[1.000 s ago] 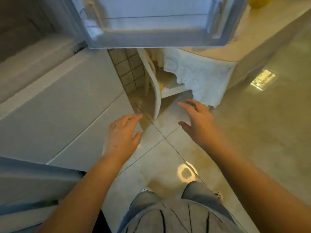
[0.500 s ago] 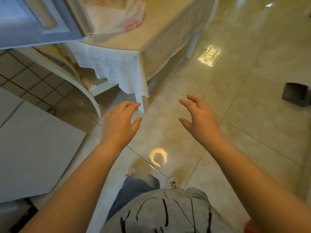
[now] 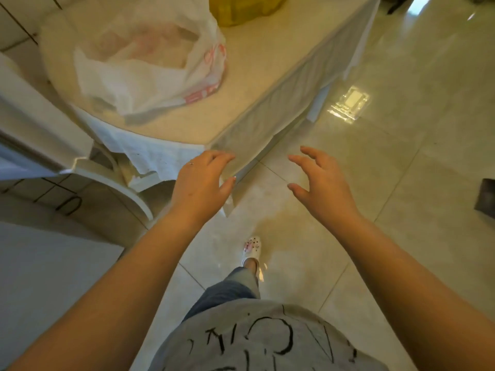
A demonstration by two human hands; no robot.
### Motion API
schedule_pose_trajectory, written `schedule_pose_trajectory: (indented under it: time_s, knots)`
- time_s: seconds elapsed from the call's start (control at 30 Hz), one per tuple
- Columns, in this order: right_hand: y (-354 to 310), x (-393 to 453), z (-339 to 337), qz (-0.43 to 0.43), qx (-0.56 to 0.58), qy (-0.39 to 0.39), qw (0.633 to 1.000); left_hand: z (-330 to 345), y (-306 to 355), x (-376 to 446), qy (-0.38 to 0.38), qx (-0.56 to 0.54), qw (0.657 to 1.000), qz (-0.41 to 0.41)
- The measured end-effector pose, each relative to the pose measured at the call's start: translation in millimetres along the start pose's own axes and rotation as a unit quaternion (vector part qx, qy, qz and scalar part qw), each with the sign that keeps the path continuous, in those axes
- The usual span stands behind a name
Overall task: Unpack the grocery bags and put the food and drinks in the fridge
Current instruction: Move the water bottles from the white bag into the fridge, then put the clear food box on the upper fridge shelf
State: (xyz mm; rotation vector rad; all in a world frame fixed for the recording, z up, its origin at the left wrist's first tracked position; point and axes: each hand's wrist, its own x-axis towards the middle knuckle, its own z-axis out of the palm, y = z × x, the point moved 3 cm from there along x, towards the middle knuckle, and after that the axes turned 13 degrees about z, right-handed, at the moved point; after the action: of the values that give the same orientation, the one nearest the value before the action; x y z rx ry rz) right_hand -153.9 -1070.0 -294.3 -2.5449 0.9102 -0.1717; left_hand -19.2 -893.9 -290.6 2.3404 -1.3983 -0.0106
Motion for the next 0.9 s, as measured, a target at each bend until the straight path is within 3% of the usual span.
schedule_pose_trajectory:
  time_s: [0.5, 0.9]
  knots:
    - [14.5, 305.7, -30.5, -0.081, 0.036, -0.013, 0.996, 19.5, -82.7, 277.1, 0.009, 0.033, 0.999, -0.037]
    - [59.4, 567.6, -51.6, -0.197, 0.016, -0.124, 0.973, 66.6, -99.1, 474.1, 0.019, 0.03, 0.977, -0.211]
